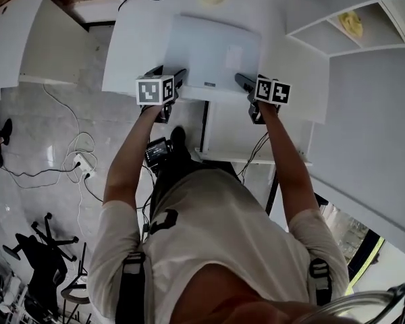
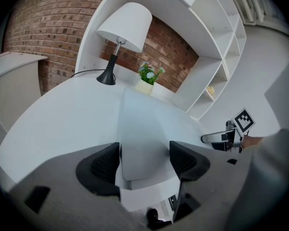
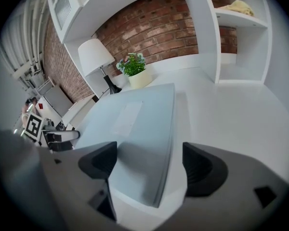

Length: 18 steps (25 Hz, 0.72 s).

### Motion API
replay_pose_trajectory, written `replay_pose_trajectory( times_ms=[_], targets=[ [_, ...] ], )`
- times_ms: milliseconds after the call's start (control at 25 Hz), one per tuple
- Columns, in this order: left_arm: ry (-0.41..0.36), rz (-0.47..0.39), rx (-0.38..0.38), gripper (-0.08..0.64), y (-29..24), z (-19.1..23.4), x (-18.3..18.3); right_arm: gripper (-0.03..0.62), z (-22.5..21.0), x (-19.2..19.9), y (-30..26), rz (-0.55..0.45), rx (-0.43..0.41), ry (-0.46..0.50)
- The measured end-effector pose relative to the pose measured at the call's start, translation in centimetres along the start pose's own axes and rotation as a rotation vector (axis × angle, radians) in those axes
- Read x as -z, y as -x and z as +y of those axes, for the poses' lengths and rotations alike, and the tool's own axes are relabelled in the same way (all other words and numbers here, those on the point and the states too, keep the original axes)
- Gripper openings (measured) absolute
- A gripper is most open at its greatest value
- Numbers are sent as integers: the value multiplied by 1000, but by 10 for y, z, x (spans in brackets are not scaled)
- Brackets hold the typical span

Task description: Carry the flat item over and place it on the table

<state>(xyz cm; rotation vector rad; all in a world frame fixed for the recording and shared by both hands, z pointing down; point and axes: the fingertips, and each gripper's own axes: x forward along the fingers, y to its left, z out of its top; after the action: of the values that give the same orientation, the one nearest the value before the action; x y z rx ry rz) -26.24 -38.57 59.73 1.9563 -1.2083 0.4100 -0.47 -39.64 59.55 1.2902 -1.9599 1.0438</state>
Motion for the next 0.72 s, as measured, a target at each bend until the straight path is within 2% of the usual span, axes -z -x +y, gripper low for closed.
replay_pose_trajectory(
  times_ms=[80,160,280,400,560,600,680,720],
  targets=[
    [-7,-16,5,337,2,6,0,402,2,0,1,-26,-14,-23],
    [21,-53,27,337,16,10,-2,402,13,-4,14,-98,-67,-93],
    [83,-135,66,337,60,8,2,402,46,-4,58,-228,-244,-260],
    [115,-179,98,337,112,-5,26,402,83,11,112,-305,-451,-410],
    [186,-202,149,320,163,-23,58,398,137,30,157,-354,-657,-492],
    [193,-214,165,269,169,-28,60,364,151,33,163,-357,-695,-498],
    [168,-253,209,140,178,-48,54,139,180,38,173,-358,-748,-468],
    [135,-273,226,61,181,-62,49,77,191,42,179,-348,-759,-437]
  ],
)
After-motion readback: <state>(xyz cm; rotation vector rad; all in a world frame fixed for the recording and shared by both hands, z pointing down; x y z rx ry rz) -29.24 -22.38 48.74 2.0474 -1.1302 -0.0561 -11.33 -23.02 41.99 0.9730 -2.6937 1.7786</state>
